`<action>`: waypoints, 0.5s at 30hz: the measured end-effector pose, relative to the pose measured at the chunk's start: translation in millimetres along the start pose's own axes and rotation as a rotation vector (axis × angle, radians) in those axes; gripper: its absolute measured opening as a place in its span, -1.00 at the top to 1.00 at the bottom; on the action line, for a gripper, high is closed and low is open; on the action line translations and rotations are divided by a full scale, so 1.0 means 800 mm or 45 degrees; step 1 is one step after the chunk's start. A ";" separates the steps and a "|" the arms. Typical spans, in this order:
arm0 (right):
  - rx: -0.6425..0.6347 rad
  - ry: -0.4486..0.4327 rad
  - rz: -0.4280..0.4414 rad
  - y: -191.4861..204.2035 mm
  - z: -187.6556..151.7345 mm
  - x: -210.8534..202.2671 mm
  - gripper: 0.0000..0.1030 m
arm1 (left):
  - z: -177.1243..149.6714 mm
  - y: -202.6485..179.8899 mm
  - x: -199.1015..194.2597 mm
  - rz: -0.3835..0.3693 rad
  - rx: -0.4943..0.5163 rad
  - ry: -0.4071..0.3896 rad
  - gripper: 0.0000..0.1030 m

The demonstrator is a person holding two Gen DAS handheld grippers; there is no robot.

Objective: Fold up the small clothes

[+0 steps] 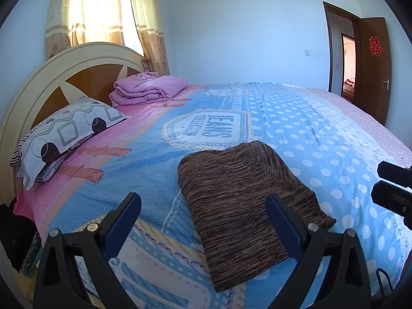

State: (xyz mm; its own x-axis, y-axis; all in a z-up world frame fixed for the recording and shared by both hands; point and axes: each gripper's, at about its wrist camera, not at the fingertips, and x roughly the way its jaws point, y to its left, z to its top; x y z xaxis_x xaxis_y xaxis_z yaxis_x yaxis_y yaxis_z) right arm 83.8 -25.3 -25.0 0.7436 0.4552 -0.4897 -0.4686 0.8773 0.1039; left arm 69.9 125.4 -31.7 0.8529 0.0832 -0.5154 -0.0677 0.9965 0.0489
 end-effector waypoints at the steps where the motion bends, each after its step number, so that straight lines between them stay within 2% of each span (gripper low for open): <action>1: 0.001 -0.004 0.000 0.000 0.000 -0.001 -0.21 | -0.001 -0.001 0.001 -0.001 0.002 0.000 -0.94; 3: 0.003 -0.016 0.000 0.001 0.000 -0.003 -0.21 | -0.001 0.000 0.000 0.004 0.002 -0.001 -1.00; 10: 0.009 -0.039 -0.004 0.002 0.002 -0.006 -0.21 | 0.000 0.006 0.000 -0.008 -0.005 0.003 -1.00; 15: 0.006 -0.040 -0.003 0.002 0.003 -0.006 -0.21 | 0.003 0.011 0.000 0.027 -0.003 -0.001 -1.00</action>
State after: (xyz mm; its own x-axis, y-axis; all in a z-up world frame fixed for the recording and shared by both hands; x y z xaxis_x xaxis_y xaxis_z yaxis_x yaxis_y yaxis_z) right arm 80.4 -25.6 -20.8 0.7593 0.4579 -0.4623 -0.4650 0.8789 0.1069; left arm 70.7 133.8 -29.2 0.8518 0.1045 -0.5134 -0.0872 0.9945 0.0578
